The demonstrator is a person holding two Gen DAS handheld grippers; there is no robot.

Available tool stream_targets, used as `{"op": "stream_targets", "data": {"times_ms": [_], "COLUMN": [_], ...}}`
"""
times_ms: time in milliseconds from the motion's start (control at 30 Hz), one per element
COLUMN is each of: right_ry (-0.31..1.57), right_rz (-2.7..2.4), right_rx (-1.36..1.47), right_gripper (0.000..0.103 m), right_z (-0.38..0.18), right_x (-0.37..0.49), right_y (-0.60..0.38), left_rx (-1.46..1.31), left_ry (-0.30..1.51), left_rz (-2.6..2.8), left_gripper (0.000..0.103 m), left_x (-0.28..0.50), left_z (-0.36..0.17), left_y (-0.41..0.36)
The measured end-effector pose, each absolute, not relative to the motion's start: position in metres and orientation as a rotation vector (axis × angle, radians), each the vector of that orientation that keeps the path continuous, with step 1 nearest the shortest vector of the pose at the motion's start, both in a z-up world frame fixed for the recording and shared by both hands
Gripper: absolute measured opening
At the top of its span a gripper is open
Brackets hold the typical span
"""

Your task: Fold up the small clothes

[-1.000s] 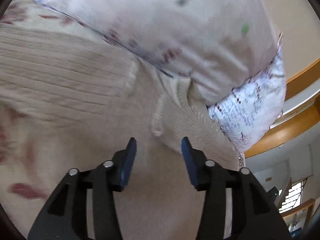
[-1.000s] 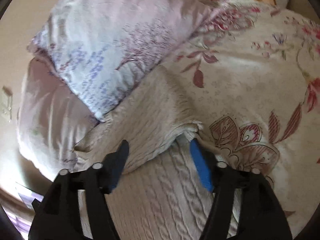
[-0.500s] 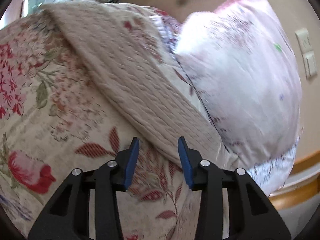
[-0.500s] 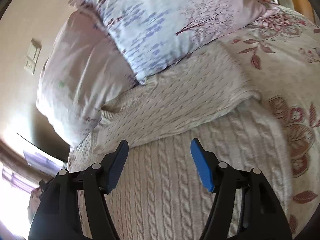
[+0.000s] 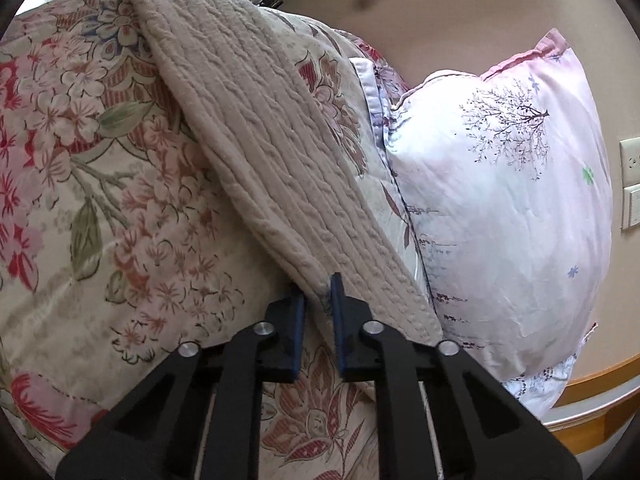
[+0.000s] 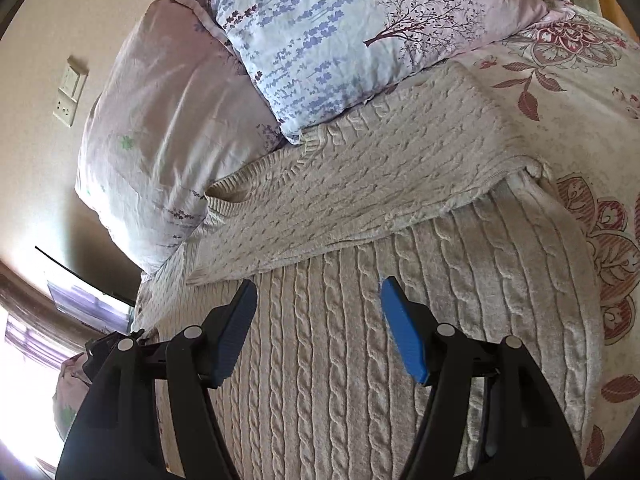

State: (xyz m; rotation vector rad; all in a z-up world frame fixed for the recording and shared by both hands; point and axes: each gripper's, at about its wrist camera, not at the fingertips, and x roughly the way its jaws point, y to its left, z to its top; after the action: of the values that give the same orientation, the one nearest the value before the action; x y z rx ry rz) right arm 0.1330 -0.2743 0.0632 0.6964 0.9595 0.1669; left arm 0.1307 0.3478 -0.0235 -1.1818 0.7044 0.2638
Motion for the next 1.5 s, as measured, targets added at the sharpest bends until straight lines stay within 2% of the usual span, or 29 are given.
{"op": "stream_targets", "data": {"times_ms": [300, 567, 700, 800, 867, 967, 1033, 1100, 1367, 1433, 1500], "right_ry": [0.936, 0.918, 0.924, 0.929, 0.928, 0.928, 0.929, 0.933, 0.945, 0.938, 0.93], "right_rz": [0.169, 0.182, 0.174, 0.163, 0.157, 0.15, 0.15, 0.155, 0.187, 0.187, 0.187], "right_rx": [0.698, 0.688, 0.702, 0.706, 0.706, 0.707, 0.71, 0.718, 0.708, 0.702, 0.697], "right_gripper": [0.066, 0.066, 0.066, 0.066, 0.066, 0.066, 0.066, 0.066, 0.066, 0.066, 0.066], "right_z": [0.068, 0.073, 0.07, 0.068, 0.067, 0.066, 0.065, 0.062, 0.06, 0.063, 0.065], "right_x": [0.128, 0.12, 0.116, 0.114, 0.113, 0.112, 0.112, 0.113, 0.114, 0.113, 0.113], "right_y": [-0.281, -0.284, -0.288, -0.292, -0.295, -0.299, -0.299, -0.299, -0.291, -0.291, -0.293], "left_rx": [-1.129, -1.039, -1.043, -1.087, -1.129, -1.149, -1.16, -1.174, -1.275, -1.275, -1.22], "left_ry": [0.576, 0.52, 0.616, 0.805, 0.868, 0.868, 0.838, 0.811, 0.767, 0.743, 0.719], "left_rz": [0.145, -0.245, -0.366, -0.38, -0.386, -0.377, -0.342, -0.294, -0.102, -0.091, -0.103], "left_gripper": [0.007, 0.006, 0.007, 0.007, 0.008, 0.011, 0.028, 0.032, 0.03, 0.012, 0.01], "left_x": [0.14, 0.175, 0.192, 0.208, 0.206, 0.203, 0.199, 0.196, 0.184, 0.186, 0.192], "left_z": [0.025, 0.076, 0.05, 0.002, -0.016, -0.022, -0.018, -0.016, -0.017, -0.011, 0.004], "left_y": [0.317, 0.202, 0.134, 0.095, 0.085, 0.087, 0.102, 0.122, 0.191, 0.196, 0.194]}}
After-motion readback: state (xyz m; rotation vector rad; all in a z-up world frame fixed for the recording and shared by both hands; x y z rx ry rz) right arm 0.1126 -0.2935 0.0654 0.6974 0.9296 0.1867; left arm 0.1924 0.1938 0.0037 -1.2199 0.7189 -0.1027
